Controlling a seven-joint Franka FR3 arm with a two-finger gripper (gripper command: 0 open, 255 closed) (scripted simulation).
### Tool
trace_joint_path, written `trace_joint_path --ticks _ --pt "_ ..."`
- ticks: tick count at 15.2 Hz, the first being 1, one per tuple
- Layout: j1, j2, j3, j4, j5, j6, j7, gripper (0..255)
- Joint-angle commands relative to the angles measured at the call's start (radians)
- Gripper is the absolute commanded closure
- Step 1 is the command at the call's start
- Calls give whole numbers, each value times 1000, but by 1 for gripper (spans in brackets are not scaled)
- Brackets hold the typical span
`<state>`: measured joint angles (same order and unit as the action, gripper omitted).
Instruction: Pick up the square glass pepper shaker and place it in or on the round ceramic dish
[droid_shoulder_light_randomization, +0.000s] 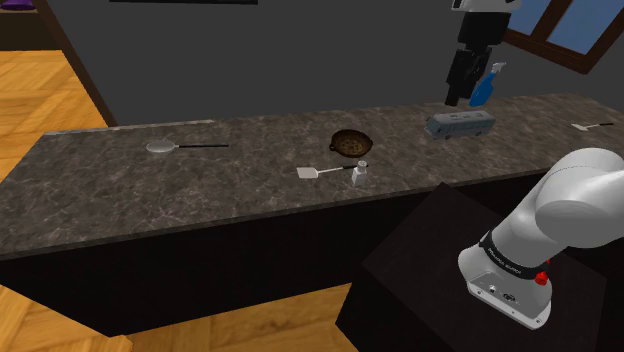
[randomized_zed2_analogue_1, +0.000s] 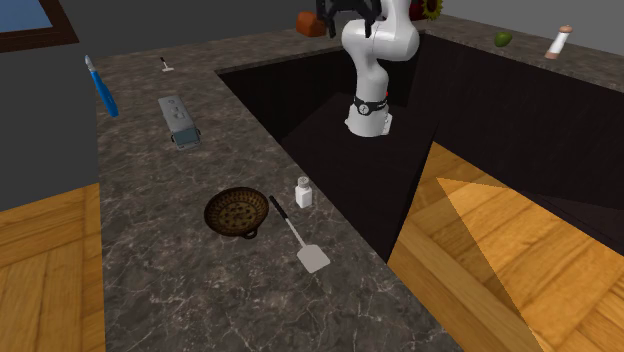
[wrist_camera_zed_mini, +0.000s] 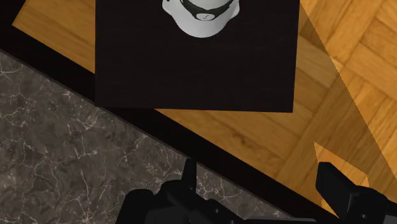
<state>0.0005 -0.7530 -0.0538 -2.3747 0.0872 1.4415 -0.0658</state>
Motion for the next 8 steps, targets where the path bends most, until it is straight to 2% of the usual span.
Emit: trace_joint_path --ticks 1,8 --pt "0 0 0 0 0 0 0 0" --pt "-1 179 19 -69 -12 235 5 0"
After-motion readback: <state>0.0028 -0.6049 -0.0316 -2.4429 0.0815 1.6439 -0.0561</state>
